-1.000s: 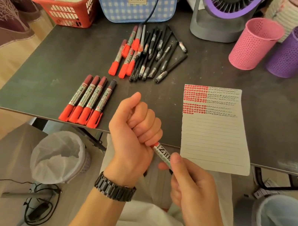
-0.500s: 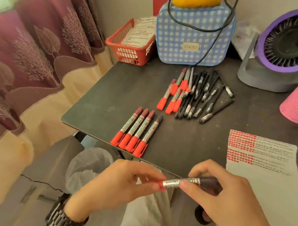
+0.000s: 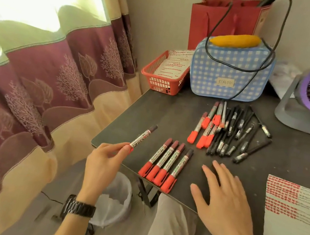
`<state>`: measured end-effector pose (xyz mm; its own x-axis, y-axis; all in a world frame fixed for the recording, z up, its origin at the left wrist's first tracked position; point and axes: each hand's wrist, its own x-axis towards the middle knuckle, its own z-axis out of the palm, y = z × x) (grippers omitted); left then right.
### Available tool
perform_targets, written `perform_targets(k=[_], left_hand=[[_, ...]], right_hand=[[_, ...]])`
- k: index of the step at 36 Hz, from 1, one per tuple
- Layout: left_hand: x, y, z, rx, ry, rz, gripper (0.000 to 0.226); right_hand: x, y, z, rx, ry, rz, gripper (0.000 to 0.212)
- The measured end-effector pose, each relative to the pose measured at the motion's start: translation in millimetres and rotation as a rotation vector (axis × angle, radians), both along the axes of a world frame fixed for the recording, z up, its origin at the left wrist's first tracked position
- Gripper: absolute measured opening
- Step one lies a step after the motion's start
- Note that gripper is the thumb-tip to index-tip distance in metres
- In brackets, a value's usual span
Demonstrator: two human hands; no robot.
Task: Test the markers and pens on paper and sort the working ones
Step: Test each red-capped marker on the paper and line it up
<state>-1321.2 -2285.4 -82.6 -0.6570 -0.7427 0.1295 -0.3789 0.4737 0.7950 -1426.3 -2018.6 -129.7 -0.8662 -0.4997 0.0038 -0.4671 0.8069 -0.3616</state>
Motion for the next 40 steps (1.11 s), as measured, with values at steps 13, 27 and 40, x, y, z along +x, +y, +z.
perform_targets(k=[13,27,40], left_hand=[[-11.2,11.7,-39.1,-0.225,-0.183,0.006,0.013],[-10.2,19.6,-36.3,-0.175,-0.218,-0.029,0.012],[-17.4,16.7,-29.2,-0.280,-0.266,-0.073,0.014]], right_hand=[[-3.9,3.0,-3.7,-0.017,-0.022,0.013,0.071],[-3.6,5.1,-4.2,-0.076,-0.012,0.021,0.066],[-6.6,4.3,-2.5,-0.055,-0.037,0.011,0.069]])
